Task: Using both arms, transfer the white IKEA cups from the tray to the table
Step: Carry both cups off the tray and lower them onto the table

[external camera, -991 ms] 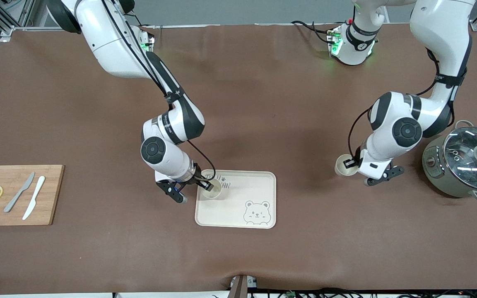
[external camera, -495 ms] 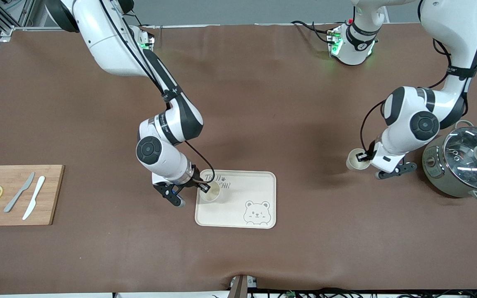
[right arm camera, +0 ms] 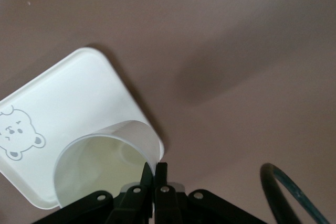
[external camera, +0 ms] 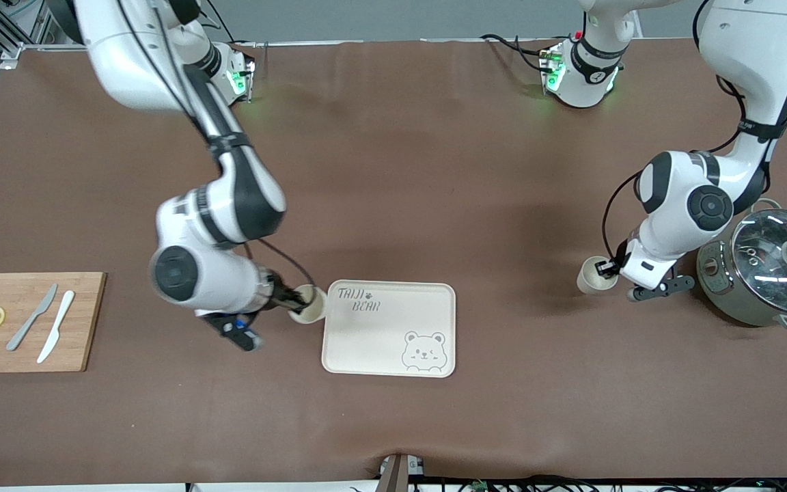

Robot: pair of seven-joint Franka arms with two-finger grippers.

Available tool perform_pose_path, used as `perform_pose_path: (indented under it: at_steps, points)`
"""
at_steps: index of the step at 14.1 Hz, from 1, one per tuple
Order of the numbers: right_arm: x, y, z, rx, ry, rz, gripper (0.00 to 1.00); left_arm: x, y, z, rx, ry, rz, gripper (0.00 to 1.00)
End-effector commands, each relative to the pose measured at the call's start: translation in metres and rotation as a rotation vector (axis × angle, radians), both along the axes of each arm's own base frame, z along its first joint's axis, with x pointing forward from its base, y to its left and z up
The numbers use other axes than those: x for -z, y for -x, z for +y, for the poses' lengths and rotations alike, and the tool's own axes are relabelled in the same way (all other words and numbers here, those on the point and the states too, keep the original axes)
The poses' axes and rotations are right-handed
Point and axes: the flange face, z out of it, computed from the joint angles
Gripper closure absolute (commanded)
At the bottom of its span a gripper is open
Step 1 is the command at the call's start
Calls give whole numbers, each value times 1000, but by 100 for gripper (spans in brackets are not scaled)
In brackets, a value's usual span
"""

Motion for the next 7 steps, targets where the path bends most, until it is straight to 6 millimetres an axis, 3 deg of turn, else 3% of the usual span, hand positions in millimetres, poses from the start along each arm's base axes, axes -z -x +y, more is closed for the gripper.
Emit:
perform_pose_path:
  at_steps: [1,3,4,5,6,7]
  points:
    - [-11,9,-78,-125,9,-6,100,8,-11,-11,16,23,-5,100]
    - [-19,15,-132,-194,31,-14,100,13,-10,-12,17,25,4,100]
    - [-22,20,-158,-226,25,-18,100,13,-10,-12,13,26,5,79]
    - [-22,25,-184,-260,12,-22,100,11,-10,-13,16,26,2,19]
    - [-23,28,-207,-297,3,-29,100,5,-11,-14,15,25,-7,0]
    - [-23,31,-229,-324,1,-32,100,-4,-12,-13,14,22,-16,0]
